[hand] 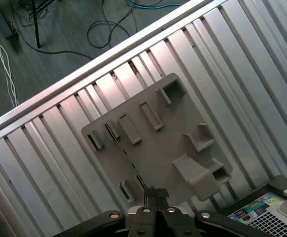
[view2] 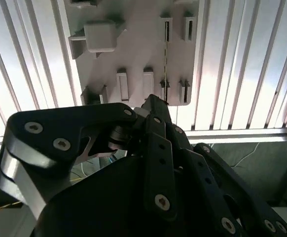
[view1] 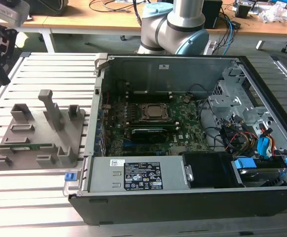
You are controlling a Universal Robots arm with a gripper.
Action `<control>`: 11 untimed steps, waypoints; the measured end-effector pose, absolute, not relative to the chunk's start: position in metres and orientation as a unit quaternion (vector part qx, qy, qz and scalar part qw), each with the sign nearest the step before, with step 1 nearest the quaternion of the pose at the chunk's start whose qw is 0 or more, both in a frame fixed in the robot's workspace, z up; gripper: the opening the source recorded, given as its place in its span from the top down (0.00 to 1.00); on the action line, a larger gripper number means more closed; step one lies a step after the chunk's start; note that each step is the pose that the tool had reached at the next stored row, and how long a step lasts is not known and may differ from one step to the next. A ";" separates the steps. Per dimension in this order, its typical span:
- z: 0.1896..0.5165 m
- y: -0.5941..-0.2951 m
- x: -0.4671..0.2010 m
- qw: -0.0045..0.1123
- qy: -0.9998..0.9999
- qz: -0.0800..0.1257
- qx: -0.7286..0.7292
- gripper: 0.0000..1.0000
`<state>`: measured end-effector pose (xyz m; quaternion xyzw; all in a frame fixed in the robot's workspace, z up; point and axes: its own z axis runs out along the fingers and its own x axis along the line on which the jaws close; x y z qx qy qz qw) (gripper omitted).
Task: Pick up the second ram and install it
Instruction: 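Pick up the second ram and move it above second insertion slot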
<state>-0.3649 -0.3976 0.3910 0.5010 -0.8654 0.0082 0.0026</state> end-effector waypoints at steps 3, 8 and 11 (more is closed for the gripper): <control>0.391 -0.398 -0.365 0.002 -0.851 0.008 0.526 0.89; 0.391 -0.397 -0.365 0.002 -0.825 0.008 0.565 0.89; 0.391 -0.397 -0.365 0.002 -0.812 0.008 0.583 0.89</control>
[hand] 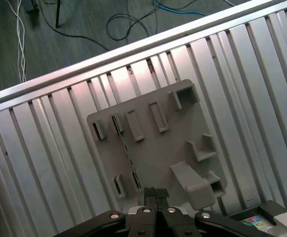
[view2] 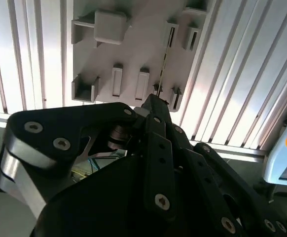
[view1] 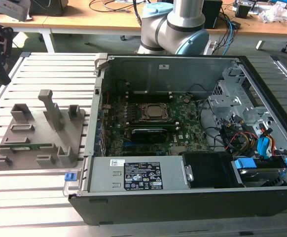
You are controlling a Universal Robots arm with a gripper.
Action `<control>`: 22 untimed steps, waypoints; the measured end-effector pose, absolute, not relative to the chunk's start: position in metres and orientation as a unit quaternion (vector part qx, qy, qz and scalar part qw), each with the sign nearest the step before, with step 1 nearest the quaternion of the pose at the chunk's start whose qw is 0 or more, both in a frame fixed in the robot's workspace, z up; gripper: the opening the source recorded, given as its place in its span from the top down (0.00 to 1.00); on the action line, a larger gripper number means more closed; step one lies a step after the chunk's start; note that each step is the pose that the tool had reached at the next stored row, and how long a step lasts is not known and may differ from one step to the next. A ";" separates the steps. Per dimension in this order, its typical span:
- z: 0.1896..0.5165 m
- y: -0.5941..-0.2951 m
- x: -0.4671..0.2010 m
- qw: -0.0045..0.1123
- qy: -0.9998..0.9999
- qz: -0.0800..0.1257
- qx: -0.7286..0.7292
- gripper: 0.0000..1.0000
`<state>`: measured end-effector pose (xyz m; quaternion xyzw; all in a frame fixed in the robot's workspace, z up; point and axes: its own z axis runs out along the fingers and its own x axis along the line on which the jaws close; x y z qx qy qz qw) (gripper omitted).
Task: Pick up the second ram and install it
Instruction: 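Pick up the second ram and move it above second insertion slot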
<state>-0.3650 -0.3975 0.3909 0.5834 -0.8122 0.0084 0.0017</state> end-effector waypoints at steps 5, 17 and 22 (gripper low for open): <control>0.391 -0.397 -0.365 0.001 -0.781 0.008 0.624 0.89; 0.391 -0.397 -0.365 0.000 -0.726 0.008 0.688 0.89; 0.391 -0.397 -0.365 -0.009 -0.712 -0.002 0.702 0.89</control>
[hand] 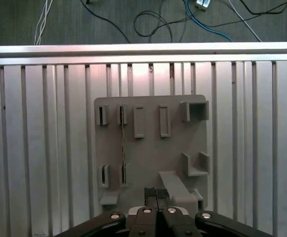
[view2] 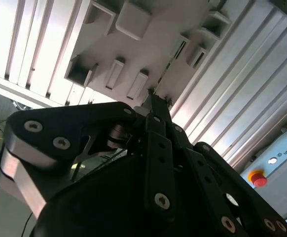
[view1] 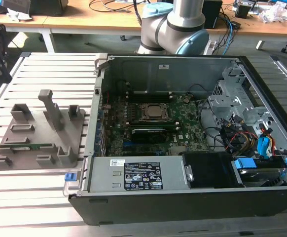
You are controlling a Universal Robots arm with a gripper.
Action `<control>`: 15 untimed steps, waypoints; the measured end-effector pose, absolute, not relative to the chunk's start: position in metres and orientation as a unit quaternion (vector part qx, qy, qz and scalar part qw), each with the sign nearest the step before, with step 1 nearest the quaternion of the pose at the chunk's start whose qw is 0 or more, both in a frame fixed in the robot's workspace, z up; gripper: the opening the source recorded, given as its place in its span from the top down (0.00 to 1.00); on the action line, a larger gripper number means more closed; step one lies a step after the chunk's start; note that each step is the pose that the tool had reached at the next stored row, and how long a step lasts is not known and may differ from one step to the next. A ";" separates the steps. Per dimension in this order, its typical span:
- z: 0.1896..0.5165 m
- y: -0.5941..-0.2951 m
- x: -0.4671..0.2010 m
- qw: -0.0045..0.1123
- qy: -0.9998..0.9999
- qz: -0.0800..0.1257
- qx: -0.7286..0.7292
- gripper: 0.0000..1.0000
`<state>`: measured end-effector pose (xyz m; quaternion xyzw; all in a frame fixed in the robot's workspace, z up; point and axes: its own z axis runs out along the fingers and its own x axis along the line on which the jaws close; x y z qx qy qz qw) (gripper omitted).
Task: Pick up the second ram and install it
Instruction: 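Pick up the second ram and move it above second insertion slot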
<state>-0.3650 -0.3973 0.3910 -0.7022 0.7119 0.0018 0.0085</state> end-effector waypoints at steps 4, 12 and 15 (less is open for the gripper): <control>0.391 -0.397 -0.365 -0.002 0.705 0.005 -0.709 0.89; 0.391 -0.397 -0.365 -0.002 0.705 0.005 -0.709 0.70; 0.387 -0.400 -0.365 -0.002 0.705 0.005 -0.709 0.70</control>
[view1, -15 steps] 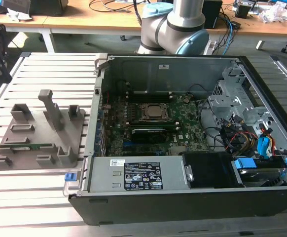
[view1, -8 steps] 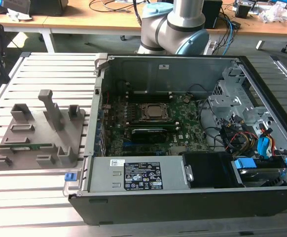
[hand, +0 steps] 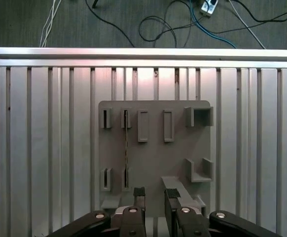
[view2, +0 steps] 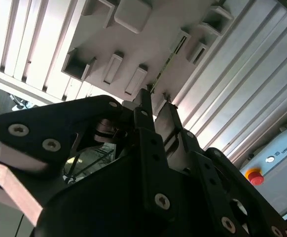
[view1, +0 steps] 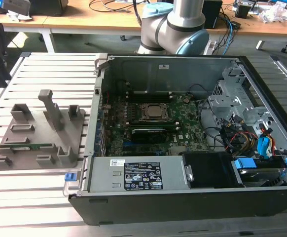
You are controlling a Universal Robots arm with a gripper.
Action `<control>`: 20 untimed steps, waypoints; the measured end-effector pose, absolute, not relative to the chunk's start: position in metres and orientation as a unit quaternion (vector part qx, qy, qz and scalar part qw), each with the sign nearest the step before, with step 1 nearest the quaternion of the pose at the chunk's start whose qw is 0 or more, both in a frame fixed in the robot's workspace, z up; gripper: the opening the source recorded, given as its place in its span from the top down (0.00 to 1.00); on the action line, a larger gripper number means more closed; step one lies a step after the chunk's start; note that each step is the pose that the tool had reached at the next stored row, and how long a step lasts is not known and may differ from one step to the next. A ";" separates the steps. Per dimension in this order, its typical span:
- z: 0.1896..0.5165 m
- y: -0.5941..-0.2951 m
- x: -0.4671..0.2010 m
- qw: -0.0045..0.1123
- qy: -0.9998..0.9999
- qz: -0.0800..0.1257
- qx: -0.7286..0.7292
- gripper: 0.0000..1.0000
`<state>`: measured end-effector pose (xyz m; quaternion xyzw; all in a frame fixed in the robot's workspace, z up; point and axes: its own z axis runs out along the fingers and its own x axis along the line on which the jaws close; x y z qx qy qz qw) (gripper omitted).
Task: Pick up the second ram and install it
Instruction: 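Pick up the second ram and move it above second insertion slot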
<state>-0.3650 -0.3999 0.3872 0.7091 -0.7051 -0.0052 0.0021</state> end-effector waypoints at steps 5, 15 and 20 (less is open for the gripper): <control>0.379 -0.401 -0.365 0.002 -0.705 -0.005 0.709 0.70; 0.361 -0.401 -0.365 0.002 -0.705 -0.005 0.709 0.70; 0.351 -0.401 -0.365 0.002 -0.705 -0.005 0.709 0.70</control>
